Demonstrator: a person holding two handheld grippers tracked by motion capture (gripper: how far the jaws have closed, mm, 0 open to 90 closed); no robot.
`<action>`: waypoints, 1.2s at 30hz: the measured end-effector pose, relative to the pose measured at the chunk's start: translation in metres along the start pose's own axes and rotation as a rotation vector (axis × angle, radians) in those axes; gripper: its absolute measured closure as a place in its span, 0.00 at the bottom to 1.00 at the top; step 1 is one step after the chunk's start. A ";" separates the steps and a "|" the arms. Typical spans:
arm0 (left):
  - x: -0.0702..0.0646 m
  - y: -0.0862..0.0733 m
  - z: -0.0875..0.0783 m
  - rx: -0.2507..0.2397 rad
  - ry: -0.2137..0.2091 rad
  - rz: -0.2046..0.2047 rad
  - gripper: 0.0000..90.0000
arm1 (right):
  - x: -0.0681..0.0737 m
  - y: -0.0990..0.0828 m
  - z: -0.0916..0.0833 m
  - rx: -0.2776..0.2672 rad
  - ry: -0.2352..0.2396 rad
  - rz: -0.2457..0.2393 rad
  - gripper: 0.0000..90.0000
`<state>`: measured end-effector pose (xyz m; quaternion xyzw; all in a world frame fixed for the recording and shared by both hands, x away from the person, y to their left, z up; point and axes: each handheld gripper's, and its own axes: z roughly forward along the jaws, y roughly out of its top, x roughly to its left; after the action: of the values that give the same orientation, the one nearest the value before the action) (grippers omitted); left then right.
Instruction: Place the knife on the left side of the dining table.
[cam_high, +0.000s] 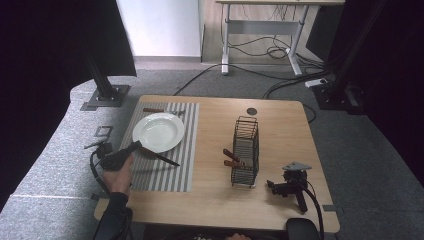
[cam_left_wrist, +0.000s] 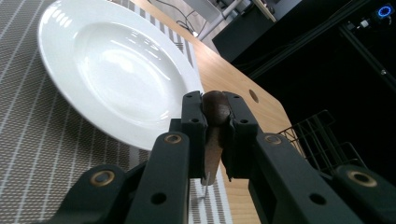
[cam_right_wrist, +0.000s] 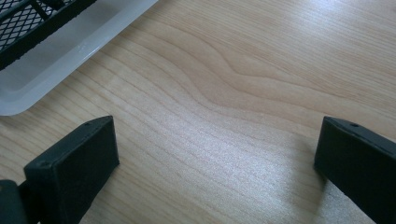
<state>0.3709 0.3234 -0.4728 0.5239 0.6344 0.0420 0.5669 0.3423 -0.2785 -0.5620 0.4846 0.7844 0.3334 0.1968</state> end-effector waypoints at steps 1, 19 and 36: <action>0.001 0.000 0.000 0.000 0.006 0.009 0.89 | 0.000 0.000 0.000 0.000 0.000 0.000 0.00; 0.024 -0.011 0.000 -0.017 0.135 0.126 0.77 | 0.000 0.000 0.000 0.000 0.001 0.001 0.00; 0.056 -0.017 0.009 -0.006 0.174 0.138 0.69 | 0.000 0.000 0.000 0.001 0.001 0.001 0.00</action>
<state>0.3781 0.3505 -0.5253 0.5590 0.6435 0.1283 0.5070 0.3422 -0.2783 -0.5619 0.4850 0.7844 0.3332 0.1961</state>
